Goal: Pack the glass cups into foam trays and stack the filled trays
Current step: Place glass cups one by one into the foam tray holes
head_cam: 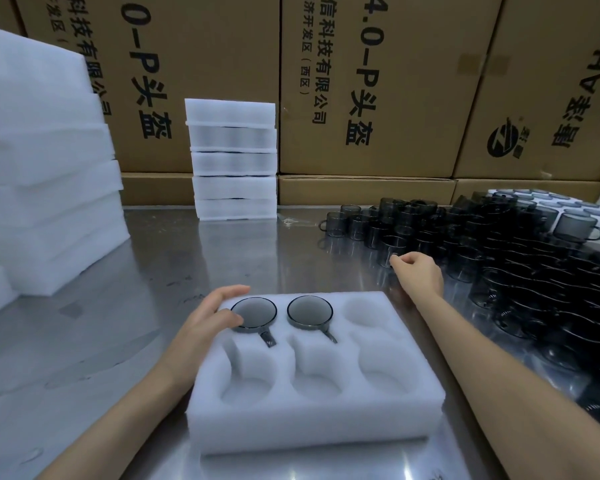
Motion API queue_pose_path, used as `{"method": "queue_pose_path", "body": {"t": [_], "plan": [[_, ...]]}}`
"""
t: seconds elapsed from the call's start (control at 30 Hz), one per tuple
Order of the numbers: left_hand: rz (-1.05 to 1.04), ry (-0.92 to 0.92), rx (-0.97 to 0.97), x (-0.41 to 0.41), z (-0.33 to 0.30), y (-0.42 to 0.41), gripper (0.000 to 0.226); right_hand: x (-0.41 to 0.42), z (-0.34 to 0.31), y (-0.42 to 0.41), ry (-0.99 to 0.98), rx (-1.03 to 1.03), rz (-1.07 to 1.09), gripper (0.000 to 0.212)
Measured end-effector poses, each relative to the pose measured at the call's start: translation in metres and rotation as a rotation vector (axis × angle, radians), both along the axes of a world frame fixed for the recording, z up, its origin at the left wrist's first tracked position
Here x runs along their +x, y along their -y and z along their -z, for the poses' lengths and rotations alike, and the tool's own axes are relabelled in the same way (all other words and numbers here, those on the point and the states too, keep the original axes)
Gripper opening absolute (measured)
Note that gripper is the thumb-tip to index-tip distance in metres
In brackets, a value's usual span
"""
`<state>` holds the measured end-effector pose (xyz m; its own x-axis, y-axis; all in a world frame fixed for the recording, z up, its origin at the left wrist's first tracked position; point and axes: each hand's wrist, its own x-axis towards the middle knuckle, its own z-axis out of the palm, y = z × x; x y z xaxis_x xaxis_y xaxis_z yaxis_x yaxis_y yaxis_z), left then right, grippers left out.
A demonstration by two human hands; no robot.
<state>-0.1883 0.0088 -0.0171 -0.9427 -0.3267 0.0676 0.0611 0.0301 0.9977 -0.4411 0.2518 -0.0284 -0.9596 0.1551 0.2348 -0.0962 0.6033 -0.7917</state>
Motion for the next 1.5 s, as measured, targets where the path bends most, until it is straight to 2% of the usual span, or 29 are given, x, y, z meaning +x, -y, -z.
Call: {"method": "queue_pose_path", "body": {"t": [0.3,0.4,0.5,0.67,0.83,1.17,1.23,1.37,1.5], "plan": [[-0.021,0.001,0.006,0.002,-0.003,-0.001,0.04,0.029,0.002,-0.005,0.012,-0.057,-0.084,0.027],[-0.058,-0.011,-0.002,0.001,-0.003,-0.003,0.041,0.046,0.001,-0.007,-0.028,-0.16,-0.185,0.025],[-0.074,-0.012,0.0,0.001,-0.003,-0.003,0.042,0.072,-0.013,-0.008,-0.032,-0.346,-0.282,0.017],[-0.076,-0.016,0.002,0.001,-0.004,-0.004,0.044,0.127,-0.044,-0.013,-0.114,-0.476,-0.467,0.009],[-0.069,-0.006,0.003,0.002,-0.004,-0.004,0.044,0.169,-0.032,-0.027,-0.002,-0.427,-0.6,0.012],[-0.057,0.005,-0.062,0.003,-0.004,-0.001,0.039,0.18,-0.033,-0.036,0.075,-0.304,-0.655,0.017],[-0.048,0.002,-0.103,0.004,-0.004,0.001,0.04,0.181,-0.033,-0.037,0.086,-0.283,-0.655,0.018],[-0.028,-0.091,-0.313,0.006,-0.013,0.001,0.042,0.178,-0.035,-0.038,0.097,-0.254,-0.664,0.019],[0.046,-0.174,-0.606,0.01,-0.038,-0.01,0.044,0.176,-0.034,-0.039,-0.033,-0.199,-0.574,0.011]]}}
